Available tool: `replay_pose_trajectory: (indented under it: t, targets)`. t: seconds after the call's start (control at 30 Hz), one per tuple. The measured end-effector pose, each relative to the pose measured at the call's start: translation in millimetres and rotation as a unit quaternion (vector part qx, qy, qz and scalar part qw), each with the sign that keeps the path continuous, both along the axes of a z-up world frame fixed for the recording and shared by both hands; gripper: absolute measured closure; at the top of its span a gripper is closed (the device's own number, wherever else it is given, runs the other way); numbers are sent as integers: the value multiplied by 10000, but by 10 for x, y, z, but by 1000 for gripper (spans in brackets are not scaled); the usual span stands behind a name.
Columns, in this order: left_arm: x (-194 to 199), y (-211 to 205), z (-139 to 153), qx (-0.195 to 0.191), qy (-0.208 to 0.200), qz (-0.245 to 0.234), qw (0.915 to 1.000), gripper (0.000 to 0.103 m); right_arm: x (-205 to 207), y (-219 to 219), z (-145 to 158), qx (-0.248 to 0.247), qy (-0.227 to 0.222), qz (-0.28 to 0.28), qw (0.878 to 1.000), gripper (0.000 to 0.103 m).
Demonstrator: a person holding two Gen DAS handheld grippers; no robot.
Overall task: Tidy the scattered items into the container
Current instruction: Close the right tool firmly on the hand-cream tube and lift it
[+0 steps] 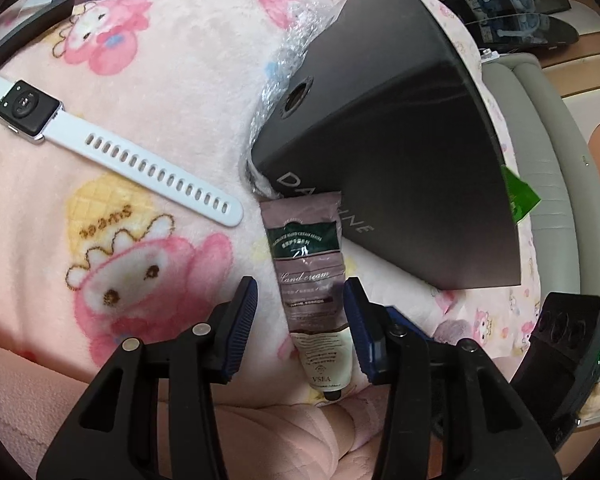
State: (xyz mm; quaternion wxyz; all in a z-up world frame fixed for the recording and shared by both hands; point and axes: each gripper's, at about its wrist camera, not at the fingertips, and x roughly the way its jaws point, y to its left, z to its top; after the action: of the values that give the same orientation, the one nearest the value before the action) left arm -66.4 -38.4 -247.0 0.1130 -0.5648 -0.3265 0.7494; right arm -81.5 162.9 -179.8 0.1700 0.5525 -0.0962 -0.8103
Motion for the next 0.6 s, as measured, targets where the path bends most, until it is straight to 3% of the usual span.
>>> replay_pose_trajectory:
  t: [0.13, 0.33, 0.47, 0.6]
  targets:
    - [27, -56, -11, -48, -58, 56, 10000, 58, 17, -62, -42, 69, -67, 229, 9997, 86]
    - [51, -45, -51, -72, -158, -107, 9998, 58, -54, 146, -84, 321, -167, -504, 9981, 85]
    - [2, -171, 68, -84, -201, -50, 9997, 58, -5, 86, 1, -22, -63, -218, 9997, 83]
    - [-17, -48, 151, -85, -118, 98, 9998, 61, 24, -33, -37, 314, -55, 55, 9995, 83]
